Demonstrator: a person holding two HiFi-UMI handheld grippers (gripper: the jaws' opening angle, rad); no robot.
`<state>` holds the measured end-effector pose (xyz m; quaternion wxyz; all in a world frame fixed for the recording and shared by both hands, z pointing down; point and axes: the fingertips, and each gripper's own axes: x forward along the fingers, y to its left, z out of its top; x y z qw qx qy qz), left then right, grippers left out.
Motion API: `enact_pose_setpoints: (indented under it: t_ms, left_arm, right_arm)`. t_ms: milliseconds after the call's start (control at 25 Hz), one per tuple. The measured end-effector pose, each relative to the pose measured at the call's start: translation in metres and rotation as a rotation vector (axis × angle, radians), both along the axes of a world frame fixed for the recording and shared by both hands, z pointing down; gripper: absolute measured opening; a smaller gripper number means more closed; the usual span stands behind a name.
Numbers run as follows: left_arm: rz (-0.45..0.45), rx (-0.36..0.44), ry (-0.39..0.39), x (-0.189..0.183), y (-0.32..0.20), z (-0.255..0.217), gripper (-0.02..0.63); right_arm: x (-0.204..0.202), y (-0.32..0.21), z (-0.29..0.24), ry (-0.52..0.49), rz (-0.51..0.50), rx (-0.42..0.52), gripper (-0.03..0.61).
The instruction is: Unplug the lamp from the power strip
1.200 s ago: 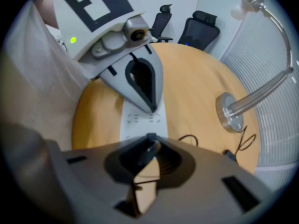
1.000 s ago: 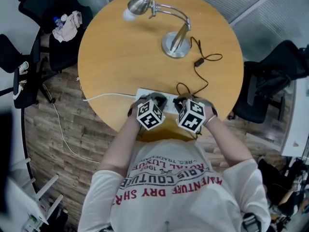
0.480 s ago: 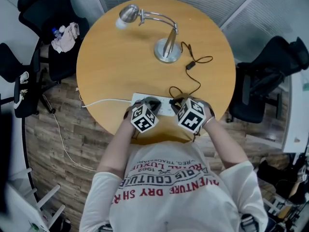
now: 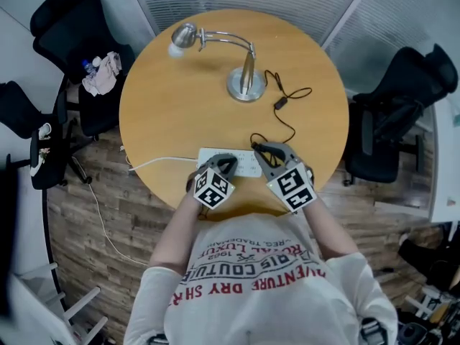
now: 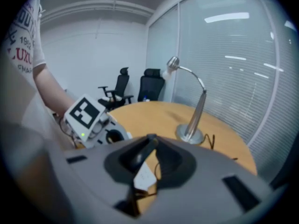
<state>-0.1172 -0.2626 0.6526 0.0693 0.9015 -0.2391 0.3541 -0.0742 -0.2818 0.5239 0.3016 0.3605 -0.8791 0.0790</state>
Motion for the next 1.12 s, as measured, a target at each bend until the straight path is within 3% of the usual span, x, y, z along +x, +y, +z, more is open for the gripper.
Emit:
enact_pose_setpoints:
  t_ms: [120, 320, 600, 840, 1120]
  left_arm:
    - [-0.070, 0.032, 0.082, -0.002, -0.009, -0.024, 0.028]
    - [-0.198, 0.110, 0.285, -0.003, -0.027, -0.092, 0.028]
    - [-0.340, 0.193, 0.565, -0.031, -0.036, -0.187, 0.028]
    - [-0.355, 0.318, 0.609, -0.053, -0.030, -0.232, 0.028]
    - [-0.352, 0.359, 0.602, -0.057, -0.025, -0.244, 0.028]
  right_arm:
    - [-0.003, -0.002, -0.020, -0.073, 0.027, 0.078, 0.072]
    - [-0.007, -0.002, -0.064, -0.151, 0.059, 0.255, 0.072]
    - [-0.006, 0.003, -0.090, -0.212, 0.036, 0.317, 0.072]
    - [0.001, 0.006, -0.091, -0.256, 0.058, 0.307, 0.072]
    - [0.007, 0.003, -0.092, -0.262, 0.093, 0.314, 0.072]
